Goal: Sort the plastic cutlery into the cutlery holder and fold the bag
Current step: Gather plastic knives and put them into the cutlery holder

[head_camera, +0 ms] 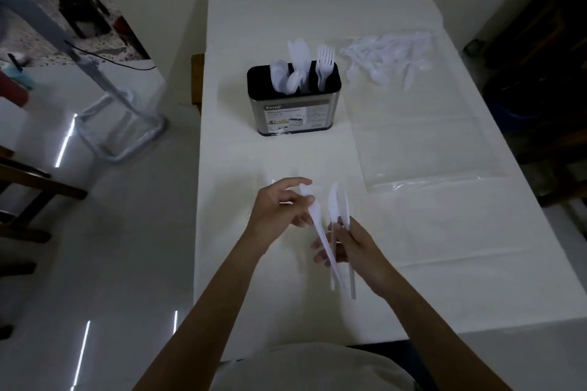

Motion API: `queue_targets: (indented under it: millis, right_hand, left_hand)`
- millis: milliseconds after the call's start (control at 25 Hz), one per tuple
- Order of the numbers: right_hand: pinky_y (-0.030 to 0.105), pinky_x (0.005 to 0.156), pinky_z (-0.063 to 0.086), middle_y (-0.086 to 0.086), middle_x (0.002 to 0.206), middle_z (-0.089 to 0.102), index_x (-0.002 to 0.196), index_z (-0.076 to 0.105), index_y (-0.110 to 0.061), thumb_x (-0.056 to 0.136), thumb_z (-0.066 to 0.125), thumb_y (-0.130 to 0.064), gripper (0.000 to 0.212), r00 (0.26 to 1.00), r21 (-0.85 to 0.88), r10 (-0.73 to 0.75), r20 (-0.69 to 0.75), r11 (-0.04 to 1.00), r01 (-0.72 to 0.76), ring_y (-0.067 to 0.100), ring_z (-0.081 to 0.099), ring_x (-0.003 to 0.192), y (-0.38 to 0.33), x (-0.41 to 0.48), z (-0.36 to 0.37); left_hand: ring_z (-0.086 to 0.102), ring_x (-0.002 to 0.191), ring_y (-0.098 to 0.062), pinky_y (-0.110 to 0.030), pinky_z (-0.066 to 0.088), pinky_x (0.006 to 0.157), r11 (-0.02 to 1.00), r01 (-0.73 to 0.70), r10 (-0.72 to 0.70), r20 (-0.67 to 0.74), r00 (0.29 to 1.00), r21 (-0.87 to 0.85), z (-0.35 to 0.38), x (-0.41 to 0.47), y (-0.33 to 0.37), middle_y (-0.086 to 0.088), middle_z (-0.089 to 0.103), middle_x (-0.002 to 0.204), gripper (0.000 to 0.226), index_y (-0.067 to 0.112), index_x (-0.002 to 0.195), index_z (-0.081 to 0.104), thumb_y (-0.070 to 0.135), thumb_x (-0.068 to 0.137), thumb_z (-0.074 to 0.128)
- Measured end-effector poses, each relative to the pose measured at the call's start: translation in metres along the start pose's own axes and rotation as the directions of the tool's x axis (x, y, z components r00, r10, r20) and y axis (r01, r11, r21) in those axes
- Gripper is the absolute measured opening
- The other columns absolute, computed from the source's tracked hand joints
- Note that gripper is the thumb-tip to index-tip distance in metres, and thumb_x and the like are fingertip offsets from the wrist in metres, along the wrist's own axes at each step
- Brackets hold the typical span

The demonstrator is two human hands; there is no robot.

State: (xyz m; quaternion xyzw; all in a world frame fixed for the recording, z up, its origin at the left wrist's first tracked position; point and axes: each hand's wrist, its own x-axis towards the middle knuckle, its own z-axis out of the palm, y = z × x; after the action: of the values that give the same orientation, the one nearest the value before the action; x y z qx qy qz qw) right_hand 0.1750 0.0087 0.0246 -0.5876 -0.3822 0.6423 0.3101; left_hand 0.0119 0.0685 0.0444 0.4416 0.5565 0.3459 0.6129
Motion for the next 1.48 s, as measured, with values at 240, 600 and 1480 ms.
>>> queue_targets:
  millis: [240, 600, 1480]
  right_hand:
    - [0.019, 0.047, 0.035, -0.004, 0.056, 0.048, 0.097, 0.050, -0.009, 0.101, 0.034, -0.033, 0.029, 0.999, 0.231, 0.028, 0.040, 0.972, -0.037, 0.008, 0.040, 0.047, -0.004, -0.018, 0.013]
    - [0.019, 0.038, 0.026, -0.007, 0.046, 0.036, 0.065, 0.038, -0.016, 0.097, 0.049, -0.026, 0.035, 0.962, 0.118, 0.205, -0.178, 0.975, -0.186, 0.007, 0.030, 0.039, 0.033, -0.018, -0.024]
    - [0.031, 0.067, 0.056, 0.015, 0.087, 0.069, 0.097, 0.059, -0.003, 0.102, 0.036, -0.027, 0.034, 0.997, 0.186, 0.010, -0.078, 0.983, 0.005, 0.027, 0.069, 0.076, 0.002, -0.012, -0.029]
  left_hand:
    - [0.061, 0.057, -0.010, -0.022, 0.052, 0.051, 0.982, -0.119, 0.114, 0.038, 0.993, 0.146, 0.016, 0.012, -0.006, -0.003, 0.059, 0.077, 0.026, 0.018, 0.100, 0.070, 0.003, 0.079, 0.072]
    - [0.061, 0.077, -0.005, -0.023, 0.051, 0.069, 0.603, -0.446, 0.284, 0.344, 0.895, 0.662, -0.003, 0.024, -0.052, 0.003, 0.066, 0.089, 0.015, 0.012, 0.098, 0.070, 0.015, 0.084, 0.067]
    - [0.066, 0.060, -0.019, -0.028, 0.054, 0.061, 0.996, -0.058, 0.038, 0.271, 0.962, 0.066, 0.040, 0.018, 0.023, -0.011, 0.066, 0.067, 0.036, 0.012, 0.110, 0.056, -0.004, 0.080, 0.066]
